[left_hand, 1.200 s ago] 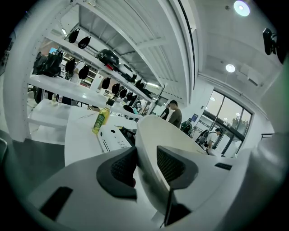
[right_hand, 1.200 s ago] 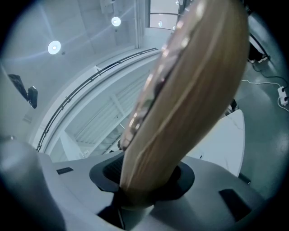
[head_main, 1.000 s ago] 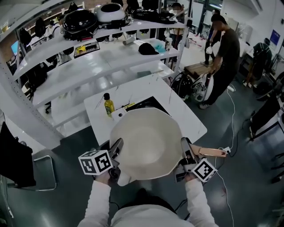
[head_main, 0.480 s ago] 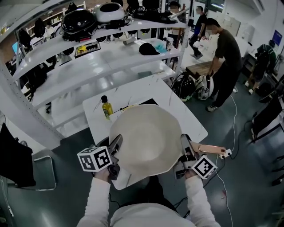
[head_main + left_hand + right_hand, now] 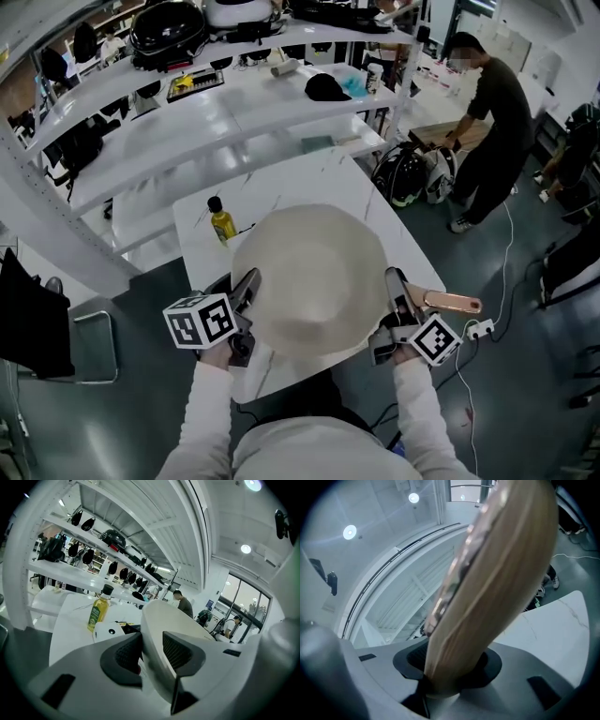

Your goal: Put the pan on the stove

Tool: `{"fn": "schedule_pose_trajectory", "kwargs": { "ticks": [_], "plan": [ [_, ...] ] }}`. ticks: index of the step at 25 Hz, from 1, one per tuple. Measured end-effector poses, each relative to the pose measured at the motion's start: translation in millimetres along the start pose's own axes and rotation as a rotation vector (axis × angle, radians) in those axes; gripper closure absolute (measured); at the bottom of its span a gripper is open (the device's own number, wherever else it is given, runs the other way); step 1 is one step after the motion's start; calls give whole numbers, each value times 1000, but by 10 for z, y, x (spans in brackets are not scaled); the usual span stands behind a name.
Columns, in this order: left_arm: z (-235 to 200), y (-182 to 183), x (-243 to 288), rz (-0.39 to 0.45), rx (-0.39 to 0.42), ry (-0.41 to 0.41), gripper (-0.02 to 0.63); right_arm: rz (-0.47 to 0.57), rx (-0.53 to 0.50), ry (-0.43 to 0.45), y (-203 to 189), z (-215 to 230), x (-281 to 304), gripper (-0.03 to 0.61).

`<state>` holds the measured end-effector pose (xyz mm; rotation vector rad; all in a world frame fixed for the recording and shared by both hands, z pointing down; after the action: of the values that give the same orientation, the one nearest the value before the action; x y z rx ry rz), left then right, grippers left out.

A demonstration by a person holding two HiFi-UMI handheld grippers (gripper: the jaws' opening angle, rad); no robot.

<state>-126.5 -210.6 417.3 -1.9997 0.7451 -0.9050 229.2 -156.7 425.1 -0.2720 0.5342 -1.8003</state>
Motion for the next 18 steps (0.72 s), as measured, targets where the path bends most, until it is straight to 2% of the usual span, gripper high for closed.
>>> {"fn": "schedule_pose_trajectory", "kwargs": {
  "ticks": [18],
  "plan": [
    [-322, 254, 658, 26, -49, 102, 474, -105, 3, 39, 296, 388, 1057, 405]
  ]
}}
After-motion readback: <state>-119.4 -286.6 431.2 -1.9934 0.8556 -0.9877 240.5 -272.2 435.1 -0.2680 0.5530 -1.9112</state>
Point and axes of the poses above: the fingertips, and each gripper's own axes: x forward along the fingers, z to its right, y out of its top, the point moved 8 cm from there along -x, backward along the fingers, and after that the axes turned 7 degrees about x, right-handed, at the moved point
